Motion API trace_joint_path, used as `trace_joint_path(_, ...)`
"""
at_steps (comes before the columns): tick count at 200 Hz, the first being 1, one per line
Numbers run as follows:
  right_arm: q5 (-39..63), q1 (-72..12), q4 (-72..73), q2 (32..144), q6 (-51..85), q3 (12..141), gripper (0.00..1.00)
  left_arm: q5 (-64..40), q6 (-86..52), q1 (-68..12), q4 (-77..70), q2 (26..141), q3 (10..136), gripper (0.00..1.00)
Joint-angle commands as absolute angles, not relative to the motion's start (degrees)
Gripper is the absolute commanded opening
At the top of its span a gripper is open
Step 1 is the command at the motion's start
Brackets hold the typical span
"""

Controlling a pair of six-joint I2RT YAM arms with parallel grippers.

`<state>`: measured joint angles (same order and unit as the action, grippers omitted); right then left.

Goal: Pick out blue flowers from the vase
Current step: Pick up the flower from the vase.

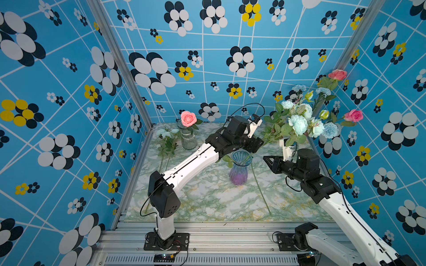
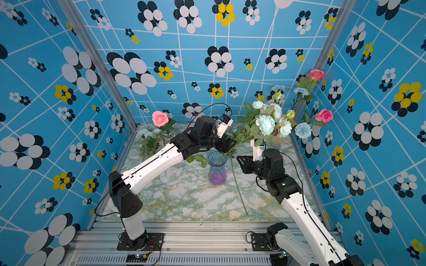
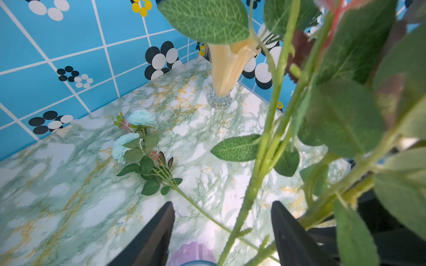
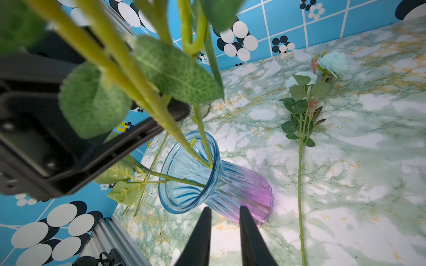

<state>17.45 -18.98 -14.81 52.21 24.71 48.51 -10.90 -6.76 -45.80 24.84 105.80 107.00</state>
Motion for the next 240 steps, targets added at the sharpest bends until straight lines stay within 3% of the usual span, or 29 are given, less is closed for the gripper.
trace_joint_path(1, 17.1, -19.3, -16.5, 51.2, 23.5, 49.8, 0.24, -11.5, -5.5, -45.5, 26.3, 107.4, 109.2, 0.61)
trace_joint_path(58, 17.5, -19.3, -16.9, 50.4, 23.3, 50.1, 0.24, -10.1, -4.9, -45.5, 25.2, 109.1, 109.3, 0.44)
trace_joint_path(62, 17.5, -19.3, -17.0, 50.3, 23.3, 50.1, 0.24, -10.0, -4.9, -45.5, 24.9, 109.2, 109.3, 0.38)
trace_joint_path(81, 17.5, -19.3, -17.2, 49.9, 23.2, 50.1, 0.24, -9.1, -4.8, -45.7, 23.8, 109.1, 108.6, 0.27)
trace_joint_path(116, 17.6, -19.3, -17.2, 49.6, 23.2, 50.1, 0.24, -2.9, -4.0, -46.8, 21.2, 106.3, 104.5, 0.17)
trace_joint_path(187, 20.6, -19.5, -10.6, 53.1, 26.7, 50.0, 0.23, 9.8, -5.5, -47.3, 15.7, 91.1, 88.8, 0.10)
trace_joint_path(240, 20.4, -23.6, -6.3, 58.3, 27.9, 53.9, 0.23, 10.7, -8.0, -47.1, 14.1, 84.2, 82.4, 0.11)
